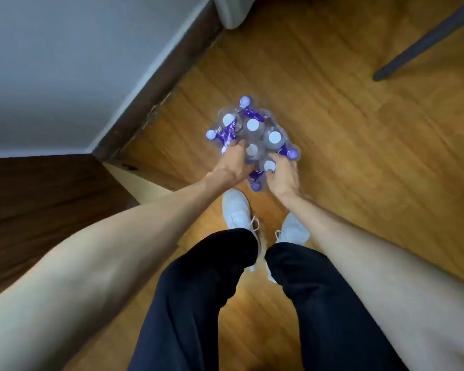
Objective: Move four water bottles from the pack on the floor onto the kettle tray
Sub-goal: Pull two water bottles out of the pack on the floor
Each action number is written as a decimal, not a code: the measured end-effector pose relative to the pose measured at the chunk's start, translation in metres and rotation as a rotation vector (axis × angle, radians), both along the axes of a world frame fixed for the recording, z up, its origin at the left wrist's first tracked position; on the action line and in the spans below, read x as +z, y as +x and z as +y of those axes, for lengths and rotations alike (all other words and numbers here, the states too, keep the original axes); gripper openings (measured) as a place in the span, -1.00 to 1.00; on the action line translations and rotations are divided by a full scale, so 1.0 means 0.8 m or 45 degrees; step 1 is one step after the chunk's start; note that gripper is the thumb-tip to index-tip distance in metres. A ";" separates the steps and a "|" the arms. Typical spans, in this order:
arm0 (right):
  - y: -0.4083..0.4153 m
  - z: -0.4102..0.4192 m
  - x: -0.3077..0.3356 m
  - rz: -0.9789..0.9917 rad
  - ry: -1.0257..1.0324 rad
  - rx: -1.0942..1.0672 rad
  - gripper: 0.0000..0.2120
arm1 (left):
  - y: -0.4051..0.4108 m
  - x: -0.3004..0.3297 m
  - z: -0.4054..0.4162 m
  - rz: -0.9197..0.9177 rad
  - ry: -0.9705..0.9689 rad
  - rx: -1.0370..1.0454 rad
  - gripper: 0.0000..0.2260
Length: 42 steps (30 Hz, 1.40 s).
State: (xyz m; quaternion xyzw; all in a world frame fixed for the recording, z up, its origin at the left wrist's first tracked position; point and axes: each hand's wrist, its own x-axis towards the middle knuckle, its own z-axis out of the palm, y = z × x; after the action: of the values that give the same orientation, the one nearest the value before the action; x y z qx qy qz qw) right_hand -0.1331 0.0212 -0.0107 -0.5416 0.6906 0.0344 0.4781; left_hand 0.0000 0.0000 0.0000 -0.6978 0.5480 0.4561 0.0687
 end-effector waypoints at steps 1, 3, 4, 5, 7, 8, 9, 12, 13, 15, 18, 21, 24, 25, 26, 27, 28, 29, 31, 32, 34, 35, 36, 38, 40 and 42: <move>0.000 -0.002 -0.012 0.010 -0.030 0.051 -0.60 | -0.002 -0.010 -0.004 -0.006 -0.016 0.001 -0.55; 0.001 -0.007 -0.032 0.061 -0.091 0.169 -0.66 | -0.006 -0.027 -0.013 -0.046 -0.018 0.008 -0.51; 0.002 -0.008 -0.036 0.095 -0.087 0.229 -0.69 | -0.008 -0.035 -0.016 -0.051 -0.022 -0.003 -0.49; 0.004 -0.009 -0.044 0.122 -0.089 0.286 -0.71 | -0.011 -0.043 -0.018 -0.049 -0.017 -0.021 -0.48; 0.009 -0.008 -0.054 0.197 -0.101 0.354 -0.72 | -0.016 -0.058 -0.020 -0.066 -0.030 -0.035 -0.49; 0.012 -0.007 -0.055 0.242 -0.117 0.371 -0.71 | -0.017 -0.064 -0.018 -0.081 -0.041 -0.033 -0.49; 0.015 -0.006 -0.062 0.281 -0.143 0.397 -0.70 | -0.018 -0.069 -0.017 -0.094 -0.051 -0.020 -0.47; 0.025 -0.005 -0.074 0.367 -0.200 0.441 -0.68 | -0.018 -0.076 -0.013 -0.072 -0.118 0.012 -0.37; 0.028 -0.006 -0.076 0.380 -0.193 0.436 -0.69 | -0.016 -0.078 -0.012 -0.065 -0.138 -0.002 -0.35; 0.032 -0.006 -0.077 0.401 -0.191 0.448 -0.70 | -0.013 -0.083 -0.011 -0.067 -0.149 -0.028 -0.38; 0.031 -0.005 -0.075 0.373 -0.188 0.470 -0.74 | -0.009 -0.086 -0.010 -0.056 -0.165 -0.032 -0.47; 0.025 -0.004 -0.069 0.327 -0.170 0.468 -0.76 | -0.006 -0.078 -0.007 -0.012 -0.198 -0.004 -0.57; 0.020 -0.003 -0.058 0.285 -0.161 0.429 -0.76 | -0.005 -0.067 -0.004 0.004 -0.205 0.056 -0.59; 0.019 -0.002 -0.052 0.271 -0.157 0.414 -0.76 | -0.005 -0.062 -0.003 -0.007 -0.203 0.058 -0.62; 0.019 -0.001 -0.046 0.257 -0.156 0.402 -0.78 | -0.004 -0.055 -0.001 -0.010 -0.196 0.053 -0.64; 0.018 0.000 -0.039 0.250 -0.161 0.391 -0.79 | -0.004 -0.047 -0.001 -0.014 -0.194 0.048 -0.66; 0.017 0.001 -0.031 0.250 -0.165 0.384 -0.80 | -0.003 -0.040 0.000 -0.016 -0.192 0.045 -0.67; 0.016 0.002 -0.022 0.251 -0.166 0.374 -0.80 | -0.003 -0.029 0.001 -0.016 -0.195 0.047 -0.68; 0.017 0.001 0.000 0.245 -0.152 0.349 -0.79 | -0.001 -0.005 0.003 -0.020 -0.211 0.046 -0.70; 0.017 0.000 0.013 0.247 -0.142 0.336 -0.79 | 0.000 0.009 0.004 -0.024 -0.219 0.039 -0.72; 0.018 -0.003 0.043 0.251 -0.126 0.313 -0.80 | 0.003 0.039 0.006 -0.040 -0.229 0.029 -0.75; 0.019 -0.004 0.060 0.246 -0.129 0.304 -0.81 | 0.004 0.055 0.006 -0.055 -0.235 0.031 -0.75; 0.018 -0.005 0.076 0.243 -0.130 0.300 -0.81 | 0.005 0.072 0.007 -0.067 -0.238 0.035 -0.74; 0.017 -0.006 0.114 0.230 -0.113 0.284 -0.80 | 0.008 0.110 0.009 -0.064 -0.236 0.051 -0.74; 0.015 -0.006 0.153 0.221 -0.105 0.256 -0.81 | 0.011 0.152 0.014 -0.044 -0.229 0.070 -0.76; 0.014 -0.005 0.195 0.208 -0.090 0.194 -0.81 | 0.014 0.196 0.021 -0.034 -0.242 0.094 -0.78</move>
State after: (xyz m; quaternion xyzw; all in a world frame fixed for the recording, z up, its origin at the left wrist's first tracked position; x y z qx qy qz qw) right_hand -0.1216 0.0174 0.1449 -0.6044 0.6848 0.0905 0.3969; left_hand 0.0114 0.0166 0.1571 -0.7269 0.5617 0.3951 -0.0072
